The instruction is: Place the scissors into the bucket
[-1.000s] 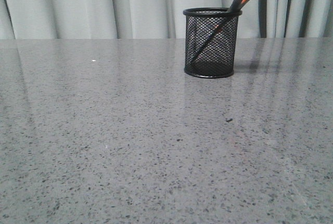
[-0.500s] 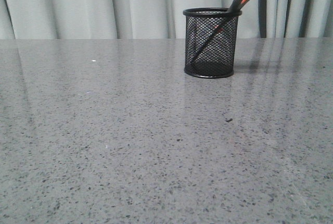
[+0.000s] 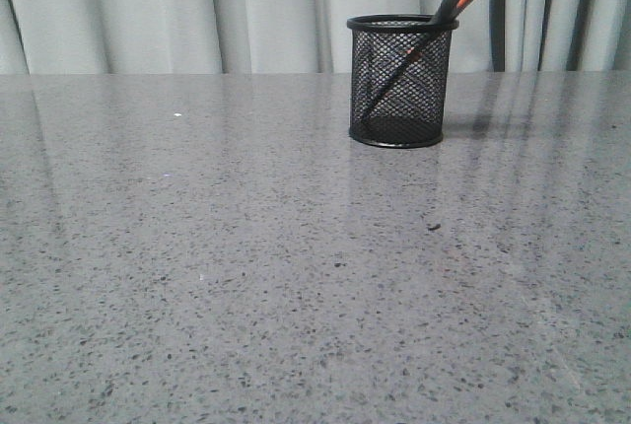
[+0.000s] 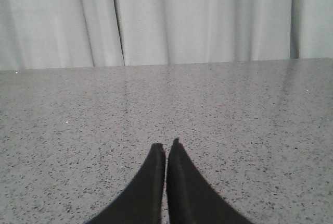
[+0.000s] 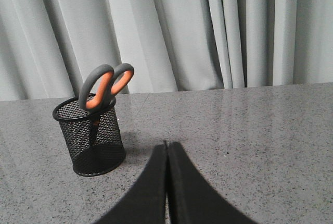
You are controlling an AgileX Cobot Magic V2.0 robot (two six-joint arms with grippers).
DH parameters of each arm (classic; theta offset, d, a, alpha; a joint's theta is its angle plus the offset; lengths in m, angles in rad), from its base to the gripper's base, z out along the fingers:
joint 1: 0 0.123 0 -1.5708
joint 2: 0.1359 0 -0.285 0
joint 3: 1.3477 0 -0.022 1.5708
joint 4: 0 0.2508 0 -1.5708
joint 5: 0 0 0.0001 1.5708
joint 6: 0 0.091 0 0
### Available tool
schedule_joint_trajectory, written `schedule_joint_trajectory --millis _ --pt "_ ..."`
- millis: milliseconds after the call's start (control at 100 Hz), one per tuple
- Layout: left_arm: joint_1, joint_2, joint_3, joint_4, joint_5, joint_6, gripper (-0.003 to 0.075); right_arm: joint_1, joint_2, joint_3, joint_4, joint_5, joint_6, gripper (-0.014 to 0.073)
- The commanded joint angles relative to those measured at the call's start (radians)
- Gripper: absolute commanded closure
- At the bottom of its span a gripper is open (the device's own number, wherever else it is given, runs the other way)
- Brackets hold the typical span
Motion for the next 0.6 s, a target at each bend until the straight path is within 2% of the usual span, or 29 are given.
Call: schedule_joint_trajectory --millis 0,410,470,540,590 --pt "0.001 -0.027 0.016 0.001 -0.070 -0.009 0.0741 -0.007 0.008 -0.026 0.010 -0.046 -0.007 0.0662" --pt "0.001 -0.027 0.016 0.001 -0.070 -0.009 0.0741 -0.007 0.008 -0.022 0.006 -0.074 -0.005 0.0662" --pt "0.001 -0.027 0.016 0.001 -0.070 -0.009 0.0741 -0.007 0.008 -0.013 -0.108 -0.085 0.067 0.0662" --pt "0.001 -0.027 0.016 0.001 -0.070 -0.009 0.0741 -0.007 0.008 0.001 -0.366 -0.104 0.294 0.0662" --pt "0.001 -0.027 0.016 0.001 -0.070 -0.009 0.0741 -0.007 0.008 0.012 -0.554 -0.117 0.503 0.0662"
